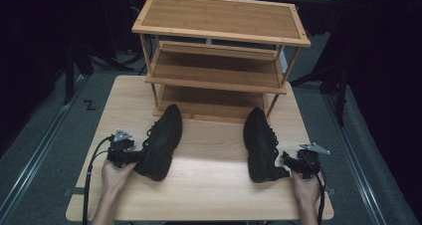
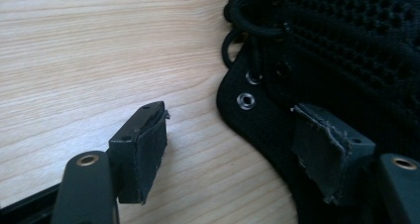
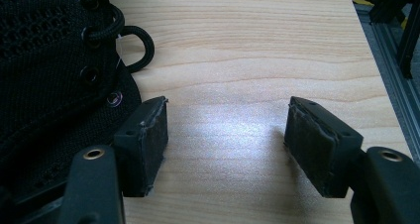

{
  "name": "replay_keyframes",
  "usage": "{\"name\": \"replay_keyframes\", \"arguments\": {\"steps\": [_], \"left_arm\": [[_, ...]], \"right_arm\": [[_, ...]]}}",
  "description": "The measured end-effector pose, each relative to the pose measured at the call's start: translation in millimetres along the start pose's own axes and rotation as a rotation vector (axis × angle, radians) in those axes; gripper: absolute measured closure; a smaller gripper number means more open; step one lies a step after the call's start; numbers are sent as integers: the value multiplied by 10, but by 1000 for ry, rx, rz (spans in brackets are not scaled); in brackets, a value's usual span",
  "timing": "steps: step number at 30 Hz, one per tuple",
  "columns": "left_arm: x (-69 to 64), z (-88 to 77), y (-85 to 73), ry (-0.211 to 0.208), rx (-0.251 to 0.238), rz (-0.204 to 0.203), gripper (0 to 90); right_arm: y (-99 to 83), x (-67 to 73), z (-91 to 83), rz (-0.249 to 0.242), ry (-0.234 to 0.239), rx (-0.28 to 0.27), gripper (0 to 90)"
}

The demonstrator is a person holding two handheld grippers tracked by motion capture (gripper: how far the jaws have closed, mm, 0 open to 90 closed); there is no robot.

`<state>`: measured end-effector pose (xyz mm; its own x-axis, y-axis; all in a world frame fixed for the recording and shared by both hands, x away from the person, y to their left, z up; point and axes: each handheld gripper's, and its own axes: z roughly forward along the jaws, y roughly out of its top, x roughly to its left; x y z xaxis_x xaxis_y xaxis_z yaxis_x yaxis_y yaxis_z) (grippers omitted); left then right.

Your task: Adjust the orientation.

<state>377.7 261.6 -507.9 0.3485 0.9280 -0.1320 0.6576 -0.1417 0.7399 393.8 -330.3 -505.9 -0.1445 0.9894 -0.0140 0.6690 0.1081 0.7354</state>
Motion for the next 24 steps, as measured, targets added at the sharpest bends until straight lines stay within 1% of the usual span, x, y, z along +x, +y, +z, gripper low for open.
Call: {"name": "replay_keyframes", "arguments": {"steps": [2, 6, 18, 20, 24], "left_arm": [[-16, 2, 1, -10, 1, 6, 302], [-41, 2, 2, -23, 0, 1, 311], [-130, 2, 14, -63, -10, 7, 326], [-143, 5, 14, -68, -7, 12, 324], [-153, 3, 16, -75, -9, 8, 326]], "right_arm": [[0, 0, 0, 0, 0, 0, 334], [0, 1, 0, 0, 1, 1, 334], [0, 1, 0, -2, 2, 0, 333], [0, 1, 0, -2, 2, 0, 332], [0, 2, 0, -2, 3, 1, 331]]}}
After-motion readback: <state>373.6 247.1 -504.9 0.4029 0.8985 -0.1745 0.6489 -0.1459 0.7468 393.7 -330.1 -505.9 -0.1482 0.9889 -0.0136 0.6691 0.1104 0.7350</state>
